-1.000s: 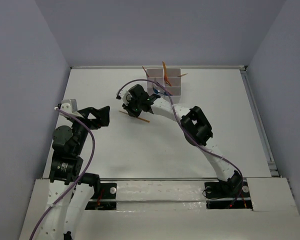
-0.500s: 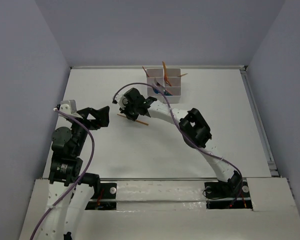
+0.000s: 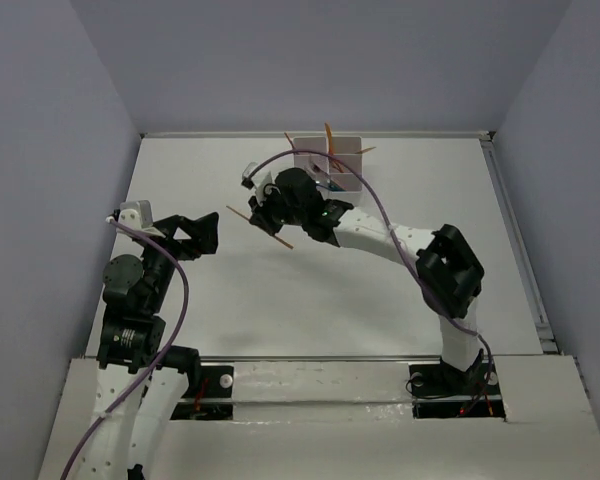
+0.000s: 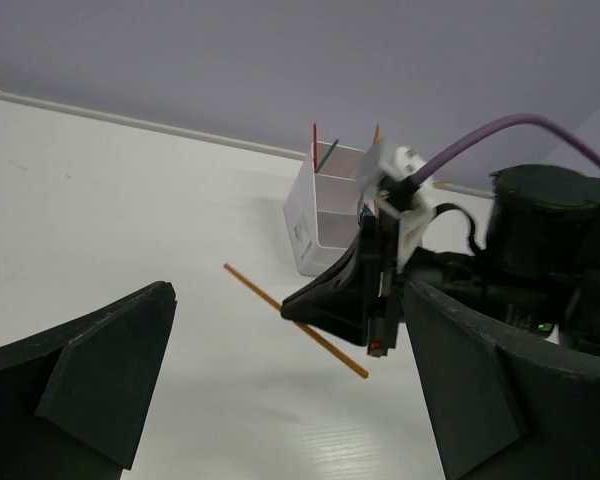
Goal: Sort the eating utensils into containers
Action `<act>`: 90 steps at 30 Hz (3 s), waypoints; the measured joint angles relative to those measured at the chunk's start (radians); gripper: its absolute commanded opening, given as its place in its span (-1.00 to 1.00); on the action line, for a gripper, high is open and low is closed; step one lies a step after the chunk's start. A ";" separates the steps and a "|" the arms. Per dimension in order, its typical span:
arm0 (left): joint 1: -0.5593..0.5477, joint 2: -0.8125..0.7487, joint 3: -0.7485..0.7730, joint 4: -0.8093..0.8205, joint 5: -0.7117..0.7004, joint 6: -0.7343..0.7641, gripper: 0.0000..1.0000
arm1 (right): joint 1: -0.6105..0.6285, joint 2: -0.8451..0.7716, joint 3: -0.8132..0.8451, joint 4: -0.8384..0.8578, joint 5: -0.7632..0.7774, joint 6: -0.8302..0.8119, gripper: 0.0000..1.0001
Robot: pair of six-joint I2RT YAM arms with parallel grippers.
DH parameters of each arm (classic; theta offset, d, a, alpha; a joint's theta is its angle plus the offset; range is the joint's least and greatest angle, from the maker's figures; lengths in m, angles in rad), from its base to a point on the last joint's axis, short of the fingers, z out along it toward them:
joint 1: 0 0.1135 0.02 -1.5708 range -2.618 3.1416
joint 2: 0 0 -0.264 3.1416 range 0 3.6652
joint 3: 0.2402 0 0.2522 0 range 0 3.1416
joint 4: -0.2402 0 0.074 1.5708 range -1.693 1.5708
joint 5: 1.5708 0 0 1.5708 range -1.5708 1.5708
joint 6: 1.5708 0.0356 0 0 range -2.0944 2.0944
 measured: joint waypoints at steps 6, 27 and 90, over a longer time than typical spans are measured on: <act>0.000 -0.001 0.000 0.000 0.002 -0.003 0.98 | -0.020 -0.170 -0.093 0.226 0.037 0.076 -1.00; 0.000 0.051 0.000 0.011 0.075 -0.003 0.98 | -0.323 -0.021 0.097 0.770 0.151 0.210 -1.00; 0.039 0.114 0.000 0.052 0.157 -0.002 0.98 | -0.423 0.422 0.315 0.850 0.092 0.225 0.32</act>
